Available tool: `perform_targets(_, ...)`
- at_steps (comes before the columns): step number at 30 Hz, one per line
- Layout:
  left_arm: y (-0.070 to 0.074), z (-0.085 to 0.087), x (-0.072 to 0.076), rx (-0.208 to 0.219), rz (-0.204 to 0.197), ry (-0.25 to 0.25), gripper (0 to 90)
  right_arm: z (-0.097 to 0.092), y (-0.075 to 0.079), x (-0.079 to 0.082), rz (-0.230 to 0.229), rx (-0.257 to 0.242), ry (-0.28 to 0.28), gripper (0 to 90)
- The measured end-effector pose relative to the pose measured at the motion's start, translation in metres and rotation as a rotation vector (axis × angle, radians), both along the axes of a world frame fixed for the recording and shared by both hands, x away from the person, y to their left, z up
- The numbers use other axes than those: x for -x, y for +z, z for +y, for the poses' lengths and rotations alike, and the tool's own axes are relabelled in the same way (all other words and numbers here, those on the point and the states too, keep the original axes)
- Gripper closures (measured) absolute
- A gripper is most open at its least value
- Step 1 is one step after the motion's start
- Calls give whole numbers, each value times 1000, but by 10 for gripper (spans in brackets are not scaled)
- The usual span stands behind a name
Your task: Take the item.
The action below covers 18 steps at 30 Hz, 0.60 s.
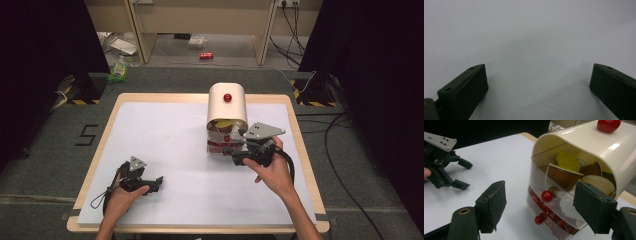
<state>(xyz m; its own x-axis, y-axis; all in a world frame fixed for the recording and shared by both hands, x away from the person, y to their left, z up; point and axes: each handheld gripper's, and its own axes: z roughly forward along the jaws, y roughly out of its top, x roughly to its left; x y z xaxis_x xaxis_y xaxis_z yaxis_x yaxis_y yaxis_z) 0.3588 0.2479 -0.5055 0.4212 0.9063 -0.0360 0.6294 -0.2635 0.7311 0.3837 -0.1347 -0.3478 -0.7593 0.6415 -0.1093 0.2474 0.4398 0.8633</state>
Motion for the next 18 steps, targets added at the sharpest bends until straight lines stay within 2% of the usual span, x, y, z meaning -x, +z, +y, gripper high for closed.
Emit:
perform_targets(5, 0, 0, 0, -3, -2, -1, 8, 7, -1, -12, -2, 15, -1, 281)
perform_targets(9, 0, 0, 0, -5, 0, -2, 8, 15, -5, -24, 1, 57, -6, 287)
perform_targets(11, 0, 0, 0, -5, 0, -2, 8, 18, -5, -30, 10, 60, -4, 297)
perform_targets(13, 0, 0, 0, -5, 1, -2, 8, 20, -6, -33, 20, 57, 0, 312)
perform_targets(18, 0, 0, 0, -5, 1, -2, 8, 23, -12, -37, 39, 99, 7, 330)
